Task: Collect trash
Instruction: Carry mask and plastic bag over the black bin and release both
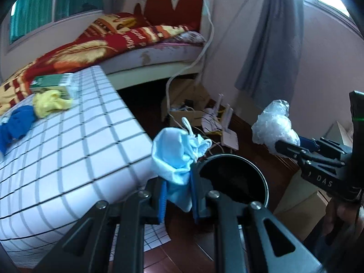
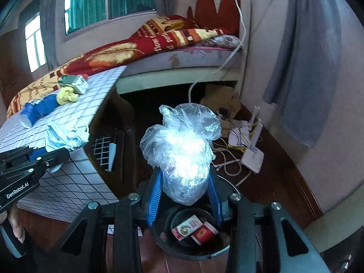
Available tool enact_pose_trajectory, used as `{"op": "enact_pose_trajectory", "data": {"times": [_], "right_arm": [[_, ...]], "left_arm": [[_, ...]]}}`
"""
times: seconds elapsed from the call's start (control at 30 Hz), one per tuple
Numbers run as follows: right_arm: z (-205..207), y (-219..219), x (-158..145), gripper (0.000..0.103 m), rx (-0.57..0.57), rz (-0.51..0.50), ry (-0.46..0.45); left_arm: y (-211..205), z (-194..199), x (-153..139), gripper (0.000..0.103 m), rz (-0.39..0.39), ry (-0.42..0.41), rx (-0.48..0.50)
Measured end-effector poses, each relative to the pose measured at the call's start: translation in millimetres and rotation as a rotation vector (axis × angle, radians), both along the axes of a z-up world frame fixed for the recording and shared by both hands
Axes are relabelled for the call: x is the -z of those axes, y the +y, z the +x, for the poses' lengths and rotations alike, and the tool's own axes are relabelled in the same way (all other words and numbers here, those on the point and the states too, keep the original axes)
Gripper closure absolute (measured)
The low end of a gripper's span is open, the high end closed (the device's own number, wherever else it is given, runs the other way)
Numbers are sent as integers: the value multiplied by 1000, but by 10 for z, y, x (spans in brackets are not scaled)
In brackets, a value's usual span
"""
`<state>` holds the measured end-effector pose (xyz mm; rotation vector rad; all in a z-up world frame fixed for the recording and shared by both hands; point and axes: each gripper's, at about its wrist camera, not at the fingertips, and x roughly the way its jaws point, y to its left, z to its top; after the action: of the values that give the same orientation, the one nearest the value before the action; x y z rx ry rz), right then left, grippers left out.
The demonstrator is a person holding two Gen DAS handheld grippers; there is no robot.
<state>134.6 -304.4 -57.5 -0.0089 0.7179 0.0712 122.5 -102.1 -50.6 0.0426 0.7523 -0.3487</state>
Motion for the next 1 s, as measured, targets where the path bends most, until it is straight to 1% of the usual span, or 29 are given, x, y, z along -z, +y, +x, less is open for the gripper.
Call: {"op": "enact_pose_trajectory", "data": {"times": [0.23, 0.4, 0.57, 0.6, 0.7, 0.73, 0.77, 0.8, 0.83, 0.87, 0.93, 1.0], "right_arm": [[16, -254, 300, 62, 11, -9, 72], [65, -348, 621, 62, -15, -21, 143], [96, -406, 939, 62, -41, -36, 211], [104, -417, 979, 62, -45, -40, 221], [138, -448, 1056, 62, -57, -46, 239], [163, -454, 1088, 61, -61, -47, 246], [195, -451, 1143, 58, -64, -61, 259], [236, -442, 1233, 32, -63, -104, 282], [271, -439, 1320, 6, -41, -156, 308], [280, -472, 1401, 5, -13, -194, 326], [280, -562, 1448, 5, -4, -152, 358], [265, -590, 1437, 5, 9, -148, 355]], "left_arm": [[-379, 122, 283, 84, 18, 65, 76], [-576, 217, 536, 84, 16, 132, 138], [-737, 278, 762, 84, 6, 200, 169], [-772, 292, 815, 84, -5, 220, 176], [-862, 329, 930, 83, -3, 249, 192], [-901, 346, 993, 78, -11, 279, 213], [-941, 377, 1050, 59, -8, 305, 222], [-969, 415, 1127, 43, 22, 333, 205], [-961, 417, 1147, 17, 36, 336, 185], [-929, 405, 1139, 12, 37, 324, 165], [-839, 350, 1075, 11, 36, 293, 134], [-777, 295, 1024, 9, 55, 270, 112]]}}
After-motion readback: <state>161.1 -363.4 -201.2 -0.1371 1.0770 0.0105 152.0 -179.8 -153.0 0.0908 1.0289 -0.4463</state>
